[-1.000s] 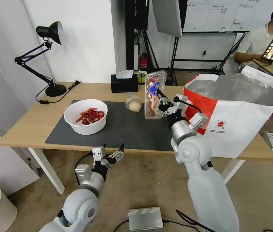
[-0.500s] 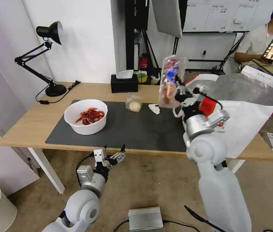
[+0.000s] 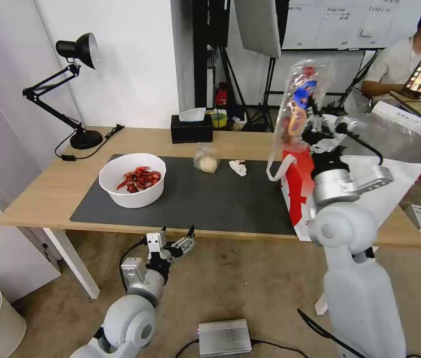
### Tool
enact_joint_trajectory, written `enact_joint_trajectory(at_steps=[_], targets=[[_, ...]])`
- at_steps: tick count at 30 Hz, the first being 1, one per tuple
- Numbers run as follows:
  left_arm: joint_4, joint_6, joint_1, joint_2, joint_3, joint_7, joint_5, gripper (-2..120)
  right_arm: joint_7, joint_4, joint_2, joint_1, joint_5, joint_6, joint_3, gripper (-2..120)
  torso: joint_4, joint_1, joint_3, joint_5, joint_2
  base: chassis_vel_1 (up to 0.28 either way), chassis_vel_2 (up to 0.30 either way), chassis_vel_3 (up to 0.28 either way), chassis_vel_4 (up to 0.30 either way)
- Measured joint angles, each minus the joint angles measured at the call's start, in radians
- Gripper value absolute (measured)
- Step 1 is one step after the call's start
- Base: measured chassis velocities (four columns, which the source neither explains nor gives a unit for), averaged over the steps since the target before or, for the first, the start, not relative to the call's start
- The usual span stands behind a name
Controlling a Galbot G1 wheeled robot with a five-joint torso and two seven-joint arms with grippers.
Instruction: Pick up the trash from the table and place it into the takeout bag.
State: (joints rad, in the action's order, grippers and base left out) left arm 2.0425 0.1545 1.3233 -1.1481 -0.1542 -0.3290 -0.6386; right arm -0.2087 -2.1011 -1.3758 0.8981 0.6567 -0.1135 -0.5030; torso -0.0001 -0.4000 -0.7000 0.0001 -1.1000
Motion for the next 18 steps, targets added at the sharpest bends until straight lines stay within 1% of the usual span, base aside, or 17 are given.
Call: enact_joint_trajectory(at_steps=[10,18], targets=[[-0.007,-0.002,0.001,-0.002,0.003,0.0,-0.001,100,-0.033,0.02,0.008,0.0,0.022,0.028,-0.066,1,0.0,0.0,0.0,0.0,0.0,0.0,0.0,0.0,0.0],[-0.01,-0.002,-0.003,-0.006,0.007,0.0,-0.001,100,-0.066,0.034,0.008,0.003,0.049,0.032,-0.089,1,0.0,0.0,0.0,-0.0001,0.0,0.0,0.0,0.0,0.0]])
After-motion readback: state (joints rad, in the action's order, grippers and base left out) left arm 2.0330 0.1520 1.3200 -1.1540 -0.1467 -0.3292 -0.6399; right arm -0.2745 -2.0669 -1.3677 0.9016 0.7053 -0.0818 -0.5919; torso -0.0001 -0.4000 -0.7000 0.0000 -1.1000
